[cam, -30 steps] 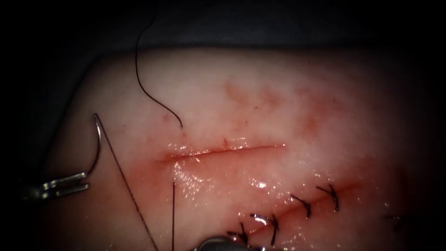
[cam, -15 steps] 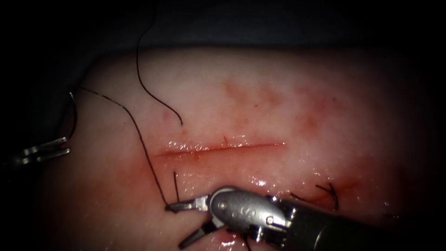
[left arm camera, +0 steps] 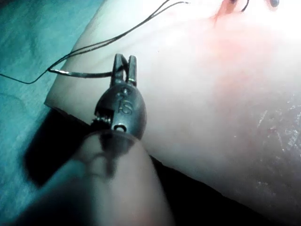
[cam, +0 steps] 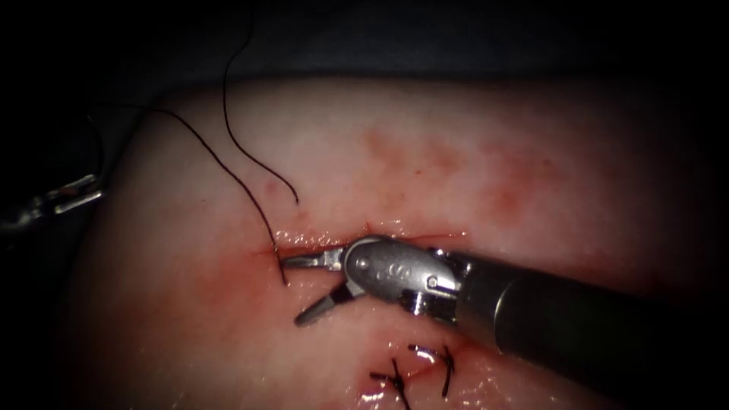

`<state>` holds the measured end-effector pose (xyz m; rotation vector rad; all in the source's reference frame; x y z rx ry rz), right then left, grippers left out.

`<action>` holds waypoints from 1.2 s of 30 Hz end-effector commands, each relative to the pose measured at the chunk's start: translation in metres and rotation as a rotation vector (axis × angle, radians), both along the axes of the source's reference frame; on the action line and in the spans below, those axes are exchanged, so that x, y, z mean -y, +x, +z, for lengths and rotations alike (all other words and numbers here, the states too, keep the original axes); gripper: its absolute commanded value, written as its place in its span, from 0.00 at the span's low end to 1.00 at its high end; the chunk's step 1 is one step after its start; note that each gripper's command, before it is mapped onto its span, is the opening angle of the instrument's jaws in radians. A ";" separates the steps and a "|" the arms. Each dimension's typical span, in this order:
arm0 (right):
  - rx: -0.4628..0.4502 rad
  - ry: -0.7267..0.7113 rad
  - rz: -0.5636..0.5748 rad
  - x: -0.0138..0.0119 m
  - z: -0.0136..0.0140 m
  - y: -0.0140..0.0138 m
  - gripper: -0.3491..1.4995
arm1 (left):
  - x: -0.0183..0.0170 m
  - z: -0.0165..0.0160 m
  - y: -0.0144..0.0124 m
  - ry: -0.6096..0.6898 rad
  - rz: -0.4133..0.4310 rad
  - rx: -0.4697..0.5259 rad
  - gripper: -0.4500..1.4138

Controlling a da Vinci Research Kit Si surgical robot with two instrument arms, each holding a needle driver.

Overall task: Wound Closure
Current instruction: Grab the thread with the right tool and pull it through the incision until a short thread end remains

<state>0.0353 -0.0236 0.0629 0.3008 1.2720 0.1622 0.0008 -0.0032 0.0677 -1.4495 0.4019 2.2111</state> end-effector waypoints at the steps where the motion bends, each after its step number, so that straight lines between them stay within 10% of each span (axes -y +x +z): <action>1: -0.002 -0.002 0.003 -0.0009 0.0005 0.0015 0.79 | -0.0005 0.0004 -0.0006 -0.006 0.005 0.009 0.00; 6: 0.000 -0.005 0.005 -0.0009 0.0011 0.0019 0.58 | -0.0003 0.0003 -0.0005 -0.010 0.009 0.013 0.00; 8: 0.004 0.027 0.010 -0.0006 0.0009 0.0019 0.00 | -0.0002 0.0002 -0.0005 -0.012 0.011 0.015 0.00; 17: 0.102 0.108 0.041 0.0022 -0.0025 0.0001 0.00 | 0.0000 0.0008 -0.0006 -0.008 0.012 0.029 0.00; 28: 0.071 0.075 -0.124 0.0144 -0.0113 0.0028 0.00 | 0.0035 0.0018 -0.0027 -0.009 0.005 0.048 0.00; 32: 0.056 0.071 -0.124 0.0150 -0.0117 0.0045 0.00 | 0.0057 0.0020 -0.0033 -0.004 0.018 0.046 0.00; 34: -0.014 0.011 -0.105 0.0137 -0.0113 0.0052 0.61 | 0.0068 0.0020 -0.0034 -0.004 0.024 0.035 0.00; 36: -0.050 -0.039 -0.071 0.0118 -0.0111 0.0046 0.86 | 0.0067 0.0020 -0.0029 -0.003 0.027 0.037 0.00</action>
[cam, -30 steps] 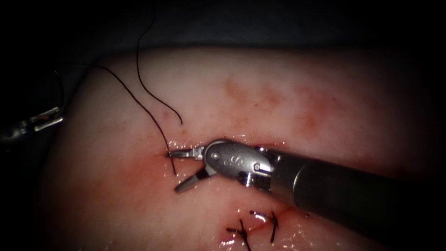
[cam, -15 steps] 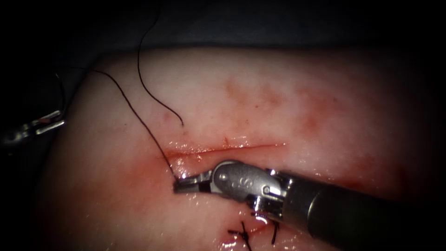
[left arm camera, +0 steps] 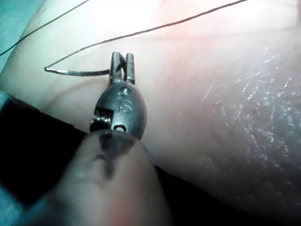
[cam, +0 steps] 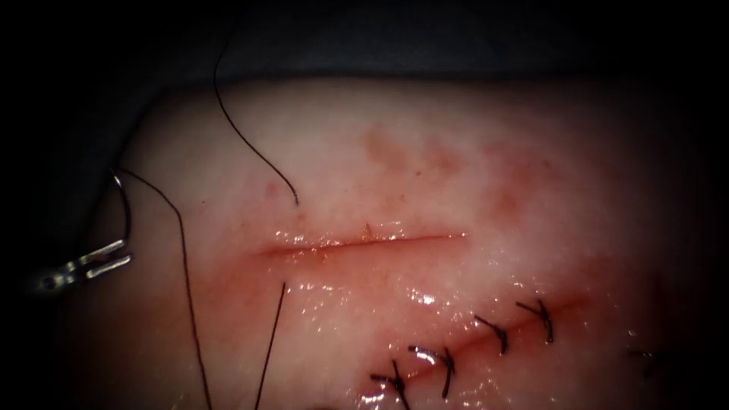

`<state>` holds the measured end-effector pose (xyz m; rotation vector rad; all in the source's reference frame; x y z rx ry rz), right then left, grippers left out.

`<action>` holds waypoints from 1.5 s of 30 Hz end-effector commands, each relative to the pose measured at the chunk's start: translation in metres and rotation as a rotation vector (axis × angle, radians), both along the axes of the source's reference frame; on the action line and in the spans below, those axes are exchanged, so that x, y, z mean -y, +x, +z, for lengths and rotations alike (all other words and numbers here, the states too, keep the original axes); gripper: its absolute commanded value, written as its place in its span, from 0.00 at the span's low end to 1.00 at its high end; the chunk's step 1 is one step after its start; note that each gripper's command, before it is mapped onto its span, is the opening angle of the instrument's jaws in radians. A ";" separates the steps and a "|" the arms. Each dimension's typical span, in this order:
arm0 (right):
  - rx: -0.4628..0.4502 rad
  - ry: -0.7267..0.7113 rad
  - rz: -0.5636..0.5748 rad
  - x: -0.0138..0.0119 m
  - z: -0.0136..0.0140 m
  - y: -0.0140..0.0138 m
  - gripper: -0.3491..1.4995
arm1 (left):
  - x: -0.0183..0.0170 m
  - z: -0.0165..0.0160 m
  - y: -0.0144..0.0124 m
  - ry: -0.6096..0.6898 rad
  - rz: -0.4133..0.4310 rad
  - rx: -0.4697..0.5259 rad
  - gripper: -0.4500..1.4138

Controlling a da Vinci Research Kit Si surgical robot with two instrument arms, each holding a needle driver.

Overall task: Wound Closure
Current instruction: Grab the thread with the right tool and pull it through the incision until a short thread end remains, then grab the suture with the right gripper and pull it through the incision until a short suture tail, then pull the thread through the skin until a short tail remains use the right gripper

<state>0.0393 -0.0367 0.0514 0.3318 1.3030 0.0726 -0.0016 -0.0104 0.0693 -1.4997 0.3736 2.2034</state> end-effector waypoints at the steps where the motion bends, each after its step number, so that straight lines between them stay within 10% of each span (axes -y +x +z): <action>1: -0.006 -0.012 0.007 -0.0013 0.0004 0.0006 0.86 | -0.0005 0.0004 -0.0005 -0.002 0.001 0.003 0.00; 10: -0.022 -0.125 0.030 -0.0083 0.0015 -0.0038 0.88 | -0.0029 0.0017 0.0015 0.028 -0.005 -0.011 0.00; 20: -0.017 -0.191 0.053 -0.0126 0.0078 -0.0018 0.88 | -0.0031 0.0024 0.0013 0.027 -0.009 -0.014 0.00; 23: 0.020 -0.208 0.076 -0.0129 0.0088 -0.0019 0.49 | -0.0029 0.0022 0.0014 0.026 -0.010 -0.016 0.00; 24: 0.076 -0.258 0.099 -0.0129 0.0089 -0.0023 0.00 | -0.0028 0.0021 0.0014 0.026 -0.010 -0.017 0.00; 26: 0.126 -0.263 0.031 -0.0128 0.0089 -0.0025 0.00 | -0.0028 0.0020 0.0015 0.026 -0.010 -0.018 0.00; 32: 0.237 -0.193 -0.102 -0.0096 0.0064 -0.0030 0.00 | -0.0035 0.0025 0.0015 0.031 -0.010 -0.018 0.00; 41: 0.146 -0.124 -0.217 0.0026 -0.0023 -0.0027 0.00 | -0.0047 0.0040 0.0008 0.039 -0.017 -0.023 0.00; 45: 0.108 -0.103 -0.199 0.0030 -0.0026 -0.0024 0.00 | -0.0047 0.0043 0.0005 0.037 -0.016 -0.020 0.00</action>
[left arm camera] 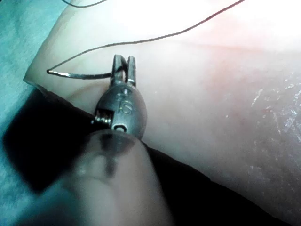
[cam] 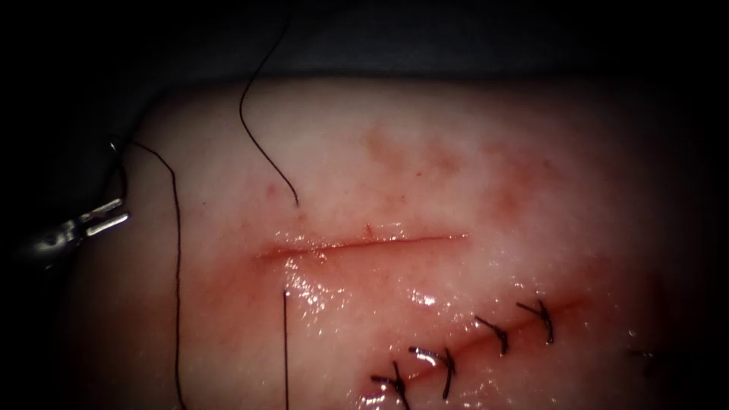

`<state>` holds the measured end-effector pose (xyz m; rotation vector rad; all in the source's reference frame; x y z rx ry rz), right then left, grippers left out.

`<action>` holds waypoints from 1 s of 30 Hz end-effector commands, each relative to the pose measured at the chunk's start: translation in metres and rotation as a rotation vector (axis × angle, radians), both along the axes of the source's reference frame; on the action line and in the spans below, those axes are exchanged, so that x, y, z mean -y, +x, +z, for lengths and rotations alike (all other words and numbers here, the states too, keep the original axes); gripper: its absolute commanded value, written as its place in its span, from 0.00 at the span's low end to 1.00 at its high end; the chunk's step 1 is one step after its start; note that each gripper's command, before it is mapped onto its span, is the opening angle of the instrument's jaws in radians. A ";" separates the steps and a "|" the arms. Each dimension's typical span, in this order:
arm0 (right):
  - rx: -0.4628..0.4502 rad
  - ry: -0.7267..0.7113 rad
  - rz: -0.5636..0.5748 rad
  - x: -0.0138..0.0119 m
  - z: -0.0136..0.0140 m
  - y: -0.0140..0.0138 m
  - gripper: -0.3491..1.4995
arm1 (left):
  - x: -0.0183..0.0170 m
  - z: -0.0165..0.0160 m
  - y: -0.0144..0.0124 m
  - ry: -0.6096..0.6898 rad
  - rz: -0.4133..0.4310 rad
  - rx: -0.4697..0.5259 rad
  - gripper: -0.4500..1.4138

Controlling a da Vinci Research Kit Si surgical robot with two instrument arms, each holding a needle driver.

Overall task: Wound Closure
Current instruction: Pull the thread through the skin until a short tail remains use the right gripper

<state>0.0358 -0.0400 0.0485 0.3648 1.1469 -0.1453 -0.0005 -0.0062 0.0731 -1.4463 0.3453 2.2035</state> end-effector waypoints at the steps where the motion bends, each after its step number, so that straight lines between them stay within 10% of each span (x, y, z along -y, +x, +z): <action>1: -0.019 0.004 0.007 -0.0003 0.0003 0.0011 0.00 | -0.0005 0.0005 -0.0007 -0.004 0.000 0.002 0.00; 7: -0.057 0.054 0.080 -0.0047 0.0015 0.0005 0.59 | -0.0009 0.0005 -0.0015 -0.002 0.003 0.012 0.00; 20: -0.134 -0.016 0.120 -0.0155 0.0096 -0.0001 0.94 | -0.0009 0.0004 -0.0019 -0.003 0.003 0.014 0.00; 29: -0.157 -0.084 0.116 -0.0175 0.0136 0.0017 0.87 | -0.0007 0.0004 -0.0018 -0.004 0.004 0.014 0.00; 30: -0.160 -0.085 0.116 -0.0174 0.0136 0.0015 0.32 | -0.0006 0.0004 -0.0019 -0.006 0.005 0.016 0.00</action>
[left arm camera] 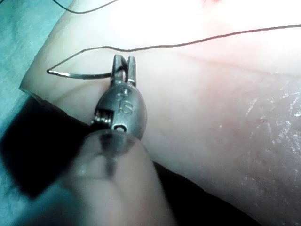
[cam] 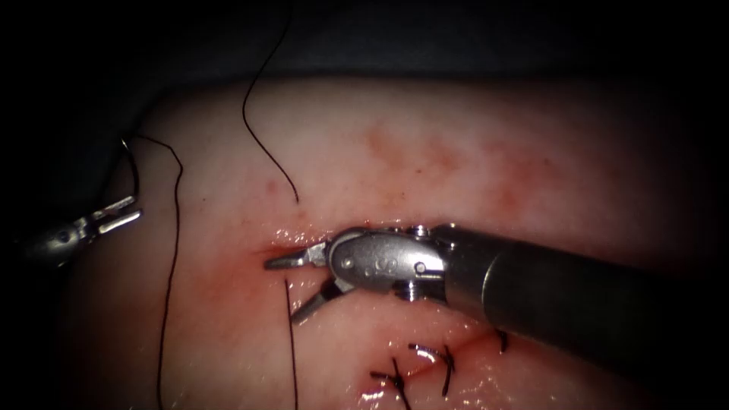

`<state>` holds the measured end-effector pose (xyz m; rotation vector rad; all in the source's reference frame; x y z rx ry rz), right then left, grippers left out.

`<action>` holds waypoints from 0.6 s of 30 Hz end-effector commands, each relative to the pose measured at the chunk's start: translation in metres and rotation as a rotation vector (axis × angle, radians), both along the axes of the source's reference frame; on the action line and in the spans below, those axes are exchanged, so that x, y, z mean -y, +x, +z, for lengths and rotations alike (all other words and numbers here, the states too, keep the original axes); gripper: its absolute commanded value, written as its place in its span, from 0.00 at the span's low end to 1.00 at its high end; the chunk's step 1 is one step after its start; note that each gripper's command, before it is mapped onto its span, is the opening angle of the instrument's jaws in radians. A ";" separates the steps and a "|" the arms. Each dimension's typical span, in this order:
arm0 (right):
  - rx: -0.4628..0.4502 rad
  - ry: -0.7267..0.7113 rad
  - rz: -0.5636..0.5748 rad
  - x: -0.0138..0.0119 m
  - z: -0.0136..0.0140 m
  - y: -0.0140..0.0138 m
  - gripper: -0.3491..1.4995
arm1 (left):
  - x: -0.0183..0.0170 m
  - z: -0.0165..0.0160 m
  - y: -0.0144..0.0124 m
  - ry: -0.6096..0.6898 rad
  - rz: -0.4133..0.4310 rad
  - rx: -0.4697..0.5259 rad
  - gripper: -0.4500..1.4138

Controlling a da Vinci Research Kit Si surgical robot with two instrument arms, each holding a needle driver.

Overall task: Wound Closure
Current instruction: Pull the thread through the skin until a short tail remains use the right gripper

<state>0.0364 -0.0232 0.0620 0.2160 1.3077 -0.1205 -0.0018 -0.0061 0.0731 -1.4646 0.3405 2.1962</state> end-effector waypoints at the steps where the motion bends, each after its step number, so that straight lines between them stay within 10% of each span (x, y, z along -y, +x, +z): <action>1: -0.003 -0.008 -0.010 -0.0004 -0.0001 0.0006 0.00 | -0.0004 0.0005 -0.0006 -0.004 0.002 0.004 0.00; 8: 0.059 0.097 -0.100 0.0014 -0.0019 -0.0014 0.00 | -0.0008 0.0006 -0.0008 -0.002 0.004 0.008 0.00; 18: -0.033 0.127 -0.191 0.0129 -0.0089 -0.0011 0.00 | -0.0009 0.0015 -0.0017 -0.005 0.003 0.013 0.00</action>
